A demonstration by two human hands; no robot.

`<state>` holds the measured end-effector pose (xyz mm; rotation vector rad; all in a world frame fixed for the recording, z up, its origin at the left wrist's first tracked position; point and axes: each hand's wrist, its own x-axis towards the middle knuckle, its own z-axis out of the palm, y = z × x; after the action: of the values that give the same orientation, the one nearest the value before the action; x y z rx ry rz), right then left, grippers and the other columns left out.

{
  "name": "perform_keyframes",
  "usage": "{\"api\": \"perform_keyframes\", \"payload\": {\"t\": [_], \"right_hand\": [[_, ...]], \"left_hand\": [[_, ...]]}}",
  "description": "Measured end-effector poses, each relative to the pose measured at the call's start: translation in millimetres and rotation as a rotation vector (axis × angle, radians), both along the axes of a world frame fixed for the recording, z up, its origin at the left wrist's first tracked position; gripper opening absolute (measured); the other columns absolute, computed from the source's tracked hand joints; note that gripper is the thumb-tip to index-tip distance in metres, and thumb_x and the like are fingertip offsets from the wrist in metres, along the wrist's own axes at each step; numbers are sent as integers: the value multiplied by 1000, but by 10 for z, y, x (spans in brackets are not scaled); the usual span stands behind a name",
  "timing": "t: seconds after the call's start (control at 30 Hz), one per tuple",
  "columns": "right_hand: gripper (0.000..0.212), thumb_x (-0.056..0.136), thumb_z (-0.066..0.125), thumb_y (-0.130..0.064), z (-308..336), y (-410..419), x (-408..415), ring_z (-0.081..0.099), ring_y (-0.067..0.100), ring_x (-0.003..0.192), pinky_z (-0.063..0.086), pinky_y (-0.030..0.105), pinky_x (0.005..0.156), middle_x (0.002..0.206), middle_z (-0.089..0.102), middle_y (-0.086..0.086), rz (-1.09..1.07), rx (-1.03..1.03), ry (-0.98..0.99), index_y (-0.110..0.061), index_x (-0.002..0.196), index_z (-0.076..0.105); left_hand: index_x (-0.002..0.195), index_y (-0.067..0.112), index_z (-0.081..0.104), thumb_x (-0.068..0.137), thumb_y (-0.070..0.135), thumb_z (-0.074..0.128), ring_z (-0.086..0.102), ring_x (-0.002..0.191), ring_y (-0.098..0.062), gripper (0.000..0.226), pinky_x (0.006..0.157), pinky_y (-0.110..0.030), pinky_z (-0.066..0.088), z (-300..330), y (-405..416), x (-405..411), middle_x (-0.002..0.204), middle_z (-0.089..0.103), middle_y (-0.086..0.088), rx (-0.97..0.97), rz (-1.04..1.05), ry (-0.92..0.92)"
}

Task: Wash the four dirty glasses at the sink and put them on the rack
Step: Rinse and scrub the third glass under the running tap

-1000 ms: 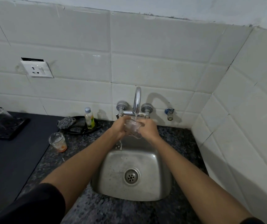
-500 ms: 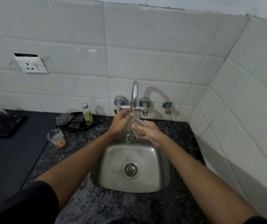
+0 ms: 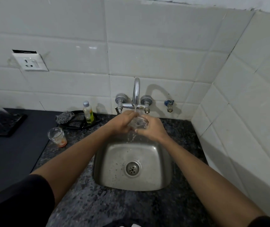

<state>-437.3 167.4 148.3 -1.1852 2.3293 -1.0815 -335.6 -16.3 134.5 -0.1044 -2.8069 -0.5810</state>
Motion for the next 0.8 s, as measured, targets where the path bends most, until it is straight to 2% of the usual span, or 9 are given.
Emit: {"api": "perform_keyframes", "payload": {"t": [0.13, 0.17, 0.27, 0.33, 0.4, 0.53, 0.63, 0.7, 0.8], "right_hand": [[59, 78, 89, -46, -37, -18, -80, 76, 20, 96, 63, 31, 76, 115, 75, 6, -116, -18, -559, -15, 123, 67], [58, 78, 89, -45, -48, -21, -91, 76, 22, 95, 64, 33, 76, 114, 75, 8, -105, -16, -577, -14, 121, 68], [63, 72, 93, -41, -81, -21, -68, 73, 13, 95, 63, 29, 80, 112, 73, -2, -65, -17, -66, -18, 125, 67], [74, 68, 95, -40, -130, -47, -28, 68, 11, 103, 59, 29, 89, 119, 68, -3, -55, -53, 150, -18, 132, 65], [74, 68, 96, -37, -139, -69, 0, 67, 9, 103, 59, 29, 90, 118, 68, -5, -96, -116, 30, -18, 132, 64], [64, 81, 89, -38, 16, -71, -35, 74, 20, 100, 65, 35, 78, 122, 70, 9, -109, -67, -574, -12, 132, 60], [67, 74, 91, -42, -10, -78, -44, 72, 13, 97, 64, 32, 80, 116, 70, -2, -97, -100, -100, -17, 130, 64], [71, 69, 92, -42, -94, -94, -47, 70, 10, 101, 62, 29, 84, 118, 68, -5, -56, -137, 70, -20, 130, 64], [64, 78, 91, -33, -20, -93, -27, 70, 11, 102, 60, 22, 80, 120, 69, -2, -81, -129, -249, -18, 132, 62]], "left_hand": [[135, 2, 50, 80, 8, 76, 53, 123, -32, 61, 105, -46, 47, -15, 12, 19, 131, 59, -18, -73, -2, 87], [137, 2, 49, 80, 10, 76, 52, 124, -31, 64, 106, -45, 46, -42, 15, 27, 132, 58, -18, -73, -8, 85], [144, 4, 43, 83, 28, 71, 54, 124, -32, 71, 107, -47, 45, -40, 38, 36, 134, 58, -20, 1, -4, 35], [143, -4, 45, 81, 23, 77, 57, 121, -38, 75, 105, -50, 47, -14, 51, 6, 130, 60, -25, 0, 9, 26], [140, -6, 49, 79, 12, 81, 58, 120, -41, 71, 104, -52, 48, 6, 35, -5, 129, 61, -26, -20, 23, 23], [136, -2, 52, 80, 6, 78, 57, 119, -36, 63, 101, -47, 48, -15, -17, 21, 128, 61, -21, -71, 28, 63], [136, 0, 51, 81, 16, 81, 57, 116, -35, 65, 98, -47, 49, 14, -8, 18, 126, 62, -20, -43, 27, 35], [136, 1, 51, 83, 19, 78, 58, 116, -34, 62, 99, -47, 49, 70, -21, -24, 126, 63, -18, -24, 33, 14], [132, 5, 54, 84, 20, 74, 59, 113, -32, 54, 97, -49, 51, 90, -46, -6, 122, 65, -15, -34, 34, 11]]}}
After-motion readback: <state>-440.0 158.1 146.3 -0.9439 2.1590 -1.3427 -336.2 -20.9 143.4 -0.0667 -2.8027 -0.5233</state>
